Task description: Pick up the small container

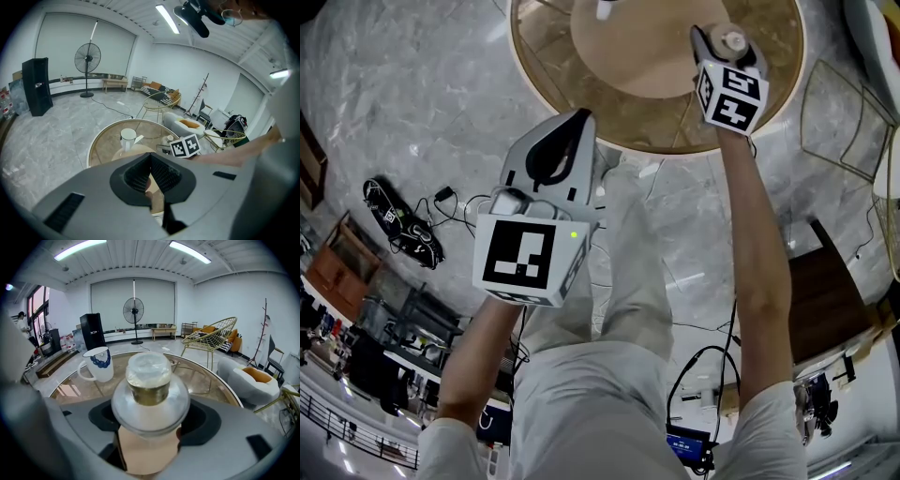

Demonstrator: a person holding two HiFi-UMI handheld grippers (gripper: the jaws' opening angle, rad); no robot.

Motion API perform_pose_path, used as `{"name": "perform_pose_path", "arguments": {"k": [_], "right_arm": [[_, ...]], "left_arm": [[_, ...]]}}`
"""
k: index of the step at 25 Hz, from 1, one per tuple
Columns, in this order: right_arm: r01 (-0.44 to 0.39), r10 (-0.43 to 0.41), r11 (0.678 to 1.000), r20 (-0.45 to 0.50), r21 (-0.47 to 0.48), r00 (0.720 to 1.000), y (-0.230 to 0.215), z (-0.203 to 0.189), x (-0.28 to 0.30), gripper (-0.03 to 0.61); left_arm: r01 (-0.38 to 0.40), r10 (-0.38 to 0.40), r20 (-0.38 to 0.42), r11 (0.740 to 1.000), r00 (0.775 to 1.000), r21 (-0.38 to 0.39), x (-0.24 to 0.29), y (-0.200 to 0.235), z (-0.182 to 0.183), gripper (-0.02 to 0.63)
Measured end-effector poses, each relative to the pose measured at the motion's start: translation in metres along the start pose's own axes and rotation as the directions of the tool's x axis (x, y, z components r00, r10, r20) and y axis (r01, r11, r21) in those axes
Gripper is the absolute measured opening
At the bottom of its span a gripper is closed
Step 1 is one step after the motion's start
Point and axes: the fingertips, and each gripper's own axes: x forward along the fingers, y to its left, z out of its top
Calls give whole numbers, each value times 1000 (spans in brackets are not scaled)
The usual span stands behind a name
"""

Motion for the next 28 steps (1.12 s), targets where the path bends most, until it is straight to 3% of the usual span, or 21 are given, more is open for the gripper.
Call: {"name": "perform_pose_path", "arguments": {"k": [28], "right_arm": [[-57,58,997,31,-47,998,29,63,-91,336]], "left_arm": [[21,-25,61,998,998,57,-63,-22,43,18]]}}
